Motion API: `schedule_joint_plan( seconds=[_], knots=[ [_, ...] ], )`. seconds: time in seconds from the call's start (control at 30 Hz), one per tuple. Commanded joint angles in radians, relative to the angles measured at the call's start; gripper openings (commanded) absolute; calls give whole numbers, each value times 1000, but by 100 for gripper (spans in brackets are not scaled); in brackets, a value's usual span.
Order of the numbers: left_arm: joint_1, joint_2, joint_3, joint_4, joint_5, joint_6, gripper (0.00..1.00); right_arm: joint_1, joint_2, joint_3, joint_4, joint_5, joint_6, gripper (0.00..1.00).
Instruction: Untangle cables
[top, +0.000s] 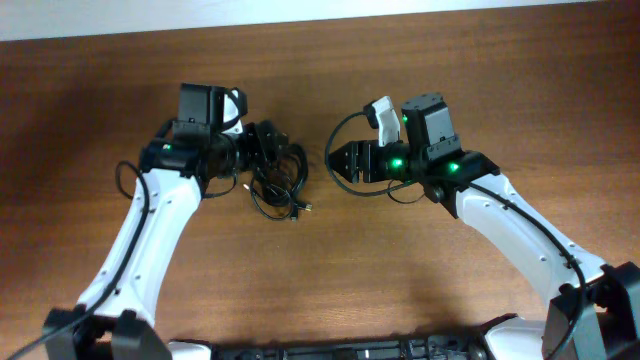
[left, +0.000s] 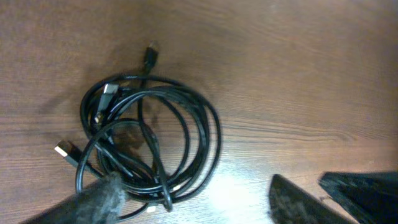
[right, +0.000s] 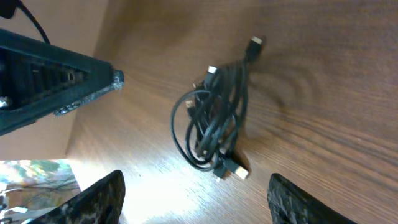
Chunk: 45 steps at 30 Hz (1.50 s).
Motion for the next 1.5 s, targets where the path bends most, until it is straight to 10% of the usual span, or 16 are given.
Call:
schedule_joint_plan(
  seconds=[0.0, 0.23, 0.47, 0.83, 0.93, 1.47],
  knots=[
    [2, 43, 10, -12, -29, 10, 53, 13, -4, -3, -14, 23, -9, 72],
    [-13, 127, 10, -83, -62, 9, 51, 165, 60, -3, 14, 361, 103, 72],
    [-40, 202, 9, -49, -62, 8, 47, 185, 322, -3, 426, 185, 253, 71],
    [-157, 280, 9, 35, -96, -12, 39, 183, 443, -3, 518, 204, 422, 24],
    [-168, 335, 9, 33, -97, -14, 0, 172, 443, -3, 518, 195, 393, 4],
    [176, -219, 14, -109, -231, 167, 0, -312, 69, -3, -77, 140, 40, 4]
  ],
)
